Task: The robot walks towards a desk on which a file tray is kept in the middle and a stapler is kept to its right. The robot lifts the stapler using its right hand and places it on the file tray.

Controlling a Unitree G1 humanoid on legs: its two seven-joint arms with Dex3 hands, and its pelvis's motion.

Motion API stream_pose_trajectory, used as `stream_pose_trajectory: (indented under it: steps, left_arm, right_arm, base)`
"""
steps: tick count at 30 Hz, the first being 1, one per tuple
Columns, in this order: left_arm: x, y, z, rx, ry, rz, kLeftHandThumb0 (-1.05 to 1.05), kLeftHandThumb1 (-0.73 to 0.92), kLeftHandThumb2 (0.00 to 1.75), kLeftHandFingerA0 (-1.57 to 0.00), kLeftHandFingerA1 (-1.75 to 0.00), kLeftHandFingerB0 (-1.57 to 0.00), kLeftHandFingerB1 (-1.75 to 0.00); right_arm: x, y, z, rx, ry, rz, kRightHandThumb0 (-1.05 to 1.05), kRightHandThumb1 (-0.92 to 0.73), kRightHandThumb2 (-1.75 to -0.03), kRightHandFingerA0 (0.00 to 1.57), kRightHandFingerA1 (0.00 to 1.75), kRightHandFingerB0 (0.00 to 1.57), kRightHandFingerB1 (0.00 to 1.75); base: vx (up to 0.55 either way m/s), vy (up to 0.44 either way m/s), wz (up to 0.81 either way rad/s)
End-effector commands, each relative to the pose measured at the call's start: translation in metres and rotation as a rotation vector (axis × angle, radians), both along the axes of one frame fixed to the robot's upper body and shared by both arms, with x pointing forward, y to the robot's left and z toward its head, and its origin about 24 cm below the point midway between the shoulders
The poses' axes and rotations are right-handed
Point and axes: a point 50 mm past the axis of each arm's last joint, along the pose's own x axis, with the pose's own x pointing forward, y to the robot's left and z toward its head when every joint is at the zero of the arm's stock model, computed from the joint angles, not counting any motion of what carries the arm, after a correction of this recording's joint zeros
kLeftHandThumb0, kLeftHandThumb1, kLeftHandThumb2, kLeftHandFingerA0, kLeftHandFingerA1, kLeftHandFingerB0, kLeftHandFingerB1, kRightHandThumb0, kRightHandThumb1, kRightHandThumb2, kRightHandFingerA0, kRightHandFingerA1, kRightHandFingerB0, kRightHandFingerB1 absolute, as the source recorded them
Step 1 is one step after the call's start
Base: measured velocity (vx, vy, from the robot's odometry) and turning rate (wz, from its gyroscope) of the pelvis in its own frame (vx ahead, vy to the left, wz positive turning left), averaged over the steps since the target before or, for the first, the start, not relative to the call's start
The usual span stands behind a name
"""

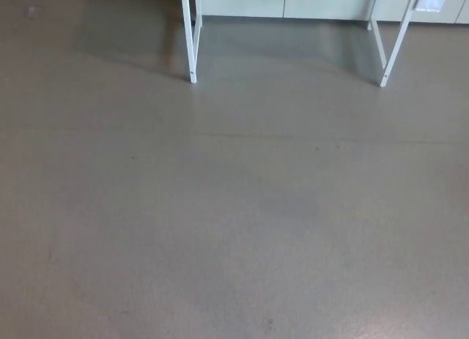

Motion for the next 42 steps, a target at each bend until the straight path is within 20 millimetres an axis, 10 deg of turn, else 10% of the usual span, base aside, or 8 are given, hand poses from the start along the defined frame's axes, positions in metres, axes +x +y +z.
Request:
stream_pose_trajectory:
  steps: [1,5,9,16,19,28,34,42]
  left_arm:
    - [-0.004,0.004,0.002,-0.034,0.008,0.039,-0.91,0.59,1.21,-0.67,-0.87,-0.32,-0.72]
    - [-0.004,0.004,0.001,-0.028,0.017,0.058,-0.91,0.56,1.11,-1.01,-1.1,-0.25,-0.7]
    - [-0.003,0.003,0.002,-0.042,-0.011,0.071,-0.86,0.72,0.88,-0.71,-1.27,-0.21,-0.79]
    - [-0.007,0.001,0.0,-0.031,0.016,0.056,-0.9,0.71,0.91,-0.59,-0.99,-0.2,-0.72]
    - [-0.007,0.0,-0.001,-0.05,0.0,0.075,-0.89,0.72,0.89,-0.59,-0.97,-0.18,-0.73]
    - [-0.01,-0.002,-0.004,-0.064,-0.007,0.108,-0.85,0.67,0.99,-0.51,-0.9,-0.21,-0.73]
    - [-0.015,-0.006,-0.006,-0.054,0.021,0.066,-0.86,0.57,1.18,-0.84,-1.06,-0.27,-0.71]
    - [-0.021,-0.008,-0.012,-0.072,0.007,0.118,-0.87,0.72,0.89,-0.6,-0.94,-0.21,-0.73]
  right_arm:
    - [-0.002,-0.002,-0.001,-0.001,-0.019,-0.035,-0.85,-0.64,-0.6,0.46,0.46,0.23,0.32]
    - [-0.004,-0.004,0.002,-0.002,-0.013,0.006,-0.86,-0.53,-0.9,0.42,0.58,0.16,0.44]
    - [-0.004,-0.004,0.004,0.002,-0.029,0.035,-0.85,-0.53,-0.91,0.4,0.55,0.16,0.42]
    - [0.0,-0.004,0.01,-0.048,0.015,0.133,-0.85,-0.69,-0.62,0.8,0.59,0.26,0.33]
    - [-0.001,-0.006,0.008,-0.029,-0.011,0.044,-1.0,-0.59,-0.93,0.48,0.52,0.2,0.45]
    - [0.007,-0.006,0.009,-0.075,0.003,0.153,-0.9,-0.7,-0.62,0.8,0.6,0.25,0.35]
    - [0.017,-0.01,0.009,-0.035,0.044,0.066,-0.85,-0.56,-0.93,0.28,0.54,0.12,0.43]
    - [0.016,-0.011,0.014,-0.062,-0.062,0.082,-0.98,-0.61,-0.94,0.62,0.58,0.25,0.44]
  base:
    - [0.0,0.0,0.0]
    - [0.0,0.0,0.0]
    - [0.06,-0.024,0.0]
    - [-0.04,0.066,0.11]
    - [0.11,0.205,-0.08]
    - [0.26,0.215,-0.07]
    - [0.24,-0.06,0.09]
    - [0.32,-0.186,0.26]
